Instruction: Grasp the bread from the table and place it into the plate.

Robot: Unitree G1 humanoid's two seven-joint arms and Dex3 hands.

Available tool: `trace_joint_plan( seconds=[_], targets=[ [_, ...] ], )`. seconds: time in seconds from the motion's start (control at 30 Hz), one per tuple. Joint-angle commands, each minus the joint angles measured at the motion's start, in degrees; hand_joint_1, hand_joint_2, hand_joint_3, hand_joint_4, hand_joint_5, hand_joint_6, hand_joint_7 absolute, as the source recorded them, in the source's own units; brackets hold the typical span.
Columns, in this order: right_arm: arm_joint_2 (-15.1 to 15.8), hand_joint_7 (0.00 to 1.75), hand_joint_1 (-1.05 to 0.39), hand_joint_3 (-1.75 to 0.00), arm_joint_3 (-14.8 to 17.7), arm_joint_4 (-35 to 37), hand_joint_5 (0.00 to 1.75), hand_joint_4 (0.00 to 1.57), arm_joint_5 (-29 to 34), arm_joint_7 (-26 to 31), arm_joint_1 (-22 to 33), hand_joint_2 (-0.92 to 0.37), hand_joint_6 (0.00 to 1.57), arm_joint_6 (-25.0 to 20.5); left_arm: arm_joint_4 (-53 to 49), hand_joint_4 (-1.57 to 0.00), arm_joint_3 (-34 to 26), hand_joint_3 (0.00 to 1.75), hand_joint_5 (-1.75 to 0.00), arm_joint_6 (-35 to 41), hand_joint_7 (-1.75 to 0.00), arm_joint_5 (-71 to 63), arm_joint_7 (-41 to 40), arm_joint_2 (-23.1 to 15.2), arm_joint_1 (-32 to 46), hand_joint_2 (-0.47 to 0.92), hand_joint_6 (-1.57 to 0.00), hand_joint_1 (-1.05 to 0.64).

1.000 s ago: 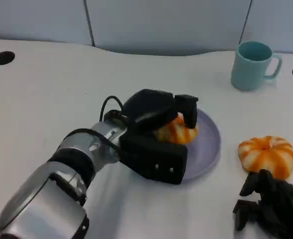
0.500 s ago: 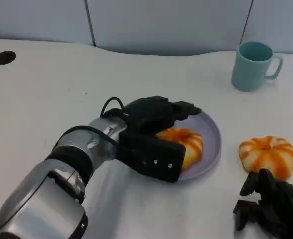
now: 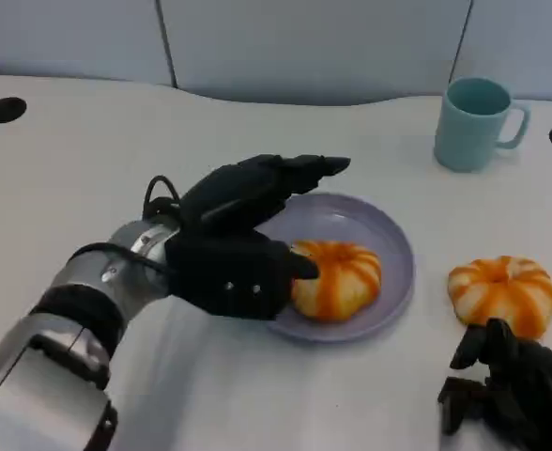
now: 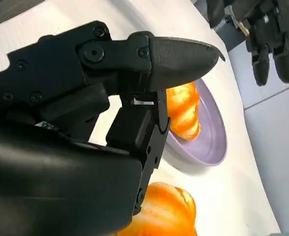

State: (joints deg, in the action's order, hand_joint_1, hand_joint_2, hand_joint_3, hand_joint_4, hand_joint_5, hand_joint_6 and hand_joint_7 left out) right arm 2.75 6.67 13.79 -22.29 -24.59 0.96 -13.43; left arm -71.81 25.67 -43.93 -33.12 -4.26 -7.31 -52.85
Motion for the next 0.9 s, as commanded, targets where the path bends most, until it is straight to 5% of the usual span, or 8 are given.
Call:
trace_joint_plan(
  seconds=[0.03, 0.13, 0.27, 0.43, 0.63, 0.73, 0.9],
  targets=[
    [0.4, 1.04, -0.46, -0.45, 0.4, 2.2, 1.18, 1.31, 0.3, 0.3, 0.6, -0.92, 1.21, -1.1, 1.0, -0.13, -8.6, 0.23, -0.38, -4.5, -0.15, 11.9, 6.9, 0.7, 5.1, 0.92, -0.16, -0.8],
    [0.3, 1.02, -0.46, -0.44, 0.4, 2.2, 1.16, 1.31, 0.4, 0.4, 0.3, -0.92, 1.22, -1.3, 4.0, -0.21, -17.6, 0.21, -0.51, -5.3, -0.14, 26.2, 16.7, 3.7, 11.1, 0.92, -0.27, -0.79],
    [0.3, 1.03, -0.45, -0.45, 0.3, 2.4, 1.17, 1.31, 0.5, 0.3, 0.2, -0.92, 1.21, -1.0, 6.7, -0.27, -20.8, 0.23, -0.57, -4.4, -0.14, 31.3, 22.3, 4.6, 13.5, 0.92, -0.33, -0.77],
    [0.2, 1.02, -0.46, -0.42, 0.0, 2.9, 1.16, 1.33, 1.3, 1.1, -0.5, -0.92, 1.23, -0.4, 17.1, -0.41, -27.2, 0.32, -0.73, -2.4, -0.14, 42.8, 27.9, 6.6, 26.6, 0.92, -0.46, -0.67],
    [0.0, 1.03, -0.46, -0.43, 0.2, 3.1, 1.16, 1.32, 1.0, 1.7, -0.8, -0.92, 1.21, -0.6, 31.9, -0.61, -30.7, 0.37, -0.86, 12.0, -0.21, 52.3, 30.4, 8.6, 37.0, 0.92, -0.65, -0.55],
    [0.1, 1.05, -0.45, -0.45, 0.0, 3.3, 1.17, 1.31, 1.1, 1.6, -0.9, -0.92, 1.2, -0.1, 40.7, -0.61, -31.4, 0.39, -1.18, 22.4, -0.54, 56.0, 28.9, 9.7, 41.4, 0.92, -0.66, -0.58],
    [0.1, 1.06, -0.45, -0.46, -0.1, 3.5, 1.18, 1.31, 1.1, 1.6, -0.9, -0.92, 1.19, 0.1, 46.0, -0.61, -31.9, 0.39, -1.25, 27.9, -0.67, 55.6, 28.2, 10.1, 43.3, 0.92, -0.63, -0.59]
  ],
)
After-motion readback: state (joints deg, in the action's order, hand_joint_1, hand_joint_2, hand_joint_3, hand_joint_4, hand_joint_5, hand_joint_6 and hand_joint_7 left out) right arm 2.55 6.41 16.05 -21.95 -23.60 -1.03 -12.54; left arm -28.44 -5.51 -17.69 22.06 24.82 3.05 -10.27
